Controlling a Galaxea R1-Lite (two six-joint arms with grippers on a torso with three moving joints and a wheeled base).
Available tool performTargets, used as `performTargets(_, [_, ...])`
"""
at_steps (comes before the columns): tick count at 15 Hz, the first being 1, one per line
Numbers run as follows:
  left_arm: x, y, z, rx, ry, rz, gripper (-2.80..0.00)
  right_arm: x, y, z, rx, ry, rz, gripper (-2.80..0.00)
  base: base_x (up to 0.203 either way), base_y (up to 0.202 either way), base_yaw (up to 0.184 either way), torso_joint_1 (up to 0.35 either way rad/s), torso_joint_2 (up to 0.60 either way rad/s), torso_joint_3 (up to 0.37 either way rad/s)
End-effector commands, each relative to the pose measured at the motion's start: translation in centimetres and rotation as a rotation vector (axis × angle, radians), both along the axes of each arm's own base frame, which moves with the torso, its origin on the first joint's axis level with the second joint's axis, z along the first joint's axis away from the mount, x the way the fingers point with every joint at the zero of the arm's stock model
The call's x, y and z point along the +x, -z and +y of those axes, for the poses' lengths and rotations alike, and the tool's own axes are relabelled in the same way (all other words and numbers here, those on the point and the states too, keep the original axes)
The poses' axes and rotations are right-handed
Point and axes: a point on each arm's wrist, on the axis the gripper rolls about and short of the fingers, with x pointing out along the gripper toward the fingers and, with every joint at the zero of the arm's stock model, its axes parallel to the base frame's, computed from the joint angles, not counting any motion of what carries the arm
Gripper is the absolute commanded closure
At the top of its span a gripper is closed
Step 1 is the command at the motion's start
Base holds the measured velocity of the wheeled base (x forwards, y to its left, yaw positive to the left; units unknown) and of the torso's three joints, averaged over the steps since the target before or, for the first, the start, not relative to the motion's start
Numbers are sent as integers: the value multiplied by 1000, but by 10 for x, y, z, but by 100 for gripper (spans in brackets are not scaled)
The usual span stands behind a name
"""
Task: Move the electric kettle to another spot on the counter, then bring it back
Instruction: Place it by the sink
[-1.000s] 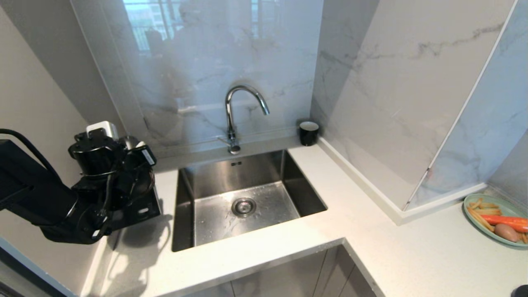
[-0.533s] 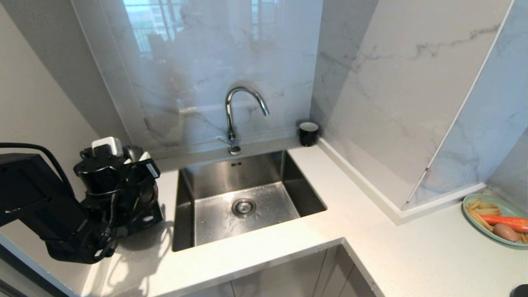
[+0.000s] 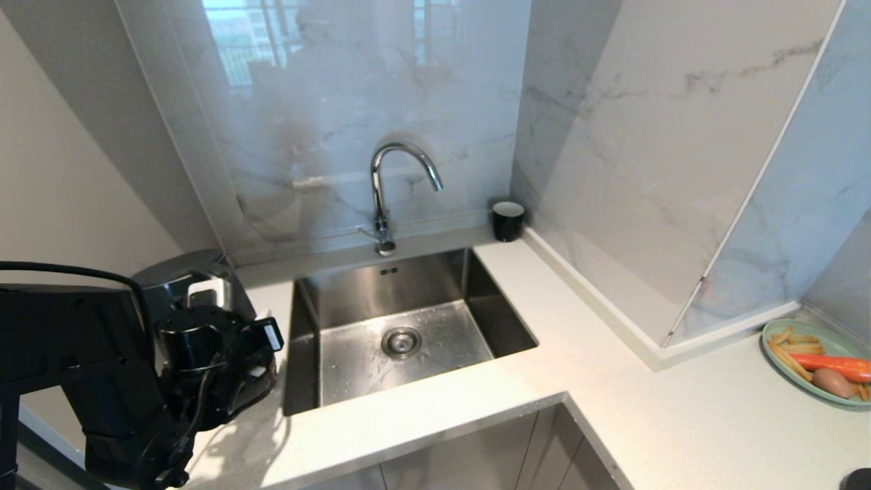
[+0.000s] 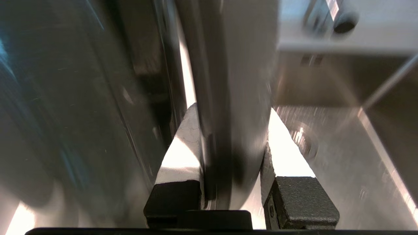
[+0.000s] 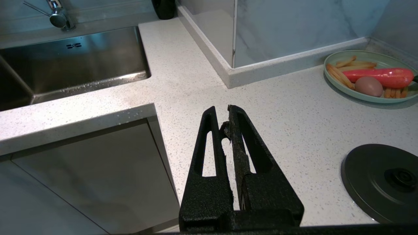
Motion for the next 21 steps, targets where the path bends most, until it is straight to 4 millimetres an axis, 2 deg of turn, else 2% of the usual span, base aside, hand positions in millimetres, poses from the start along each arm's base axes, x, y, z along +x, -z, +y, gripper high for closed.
performTargets(1, [-1, 1, -2, -2, 0, -6, 0, 0, 0, 0, 0, -1, 1, 0, 0, 0, 0, 0, 0, 0])
performTargets(5, [-9, 6, -6, -17, 11, 26, 0, 0, 0, 0, 0, 0, 1, 0, 0, 0, 0, 0, 0, 0])
performTargets(10, [-25, 17, -23, -35, 65, 92, 0, 0, 0, 0, 0, -1, 0, 0, 0, 0, 0, 0, 0, 0])
performTargets(14, [-26, 20, -29, -34, 85, 101, 0, 0, 0, 0, 0, -1, 0, 0, 0, 0, 0, 0, 0, 0])
performTargets(17, [-21, 24, -32, -29, 93, 101, 0, 0, 0, 0, 0, -1, 0, 0, 0, 0, 0, 0, 0, 0])
performTargets(21, [-11, 18, -33, -30, 74, 53, 0, 0, 0, 0, 0, -1, 0, 0, 0, 0, 0, 0, 0, 0])
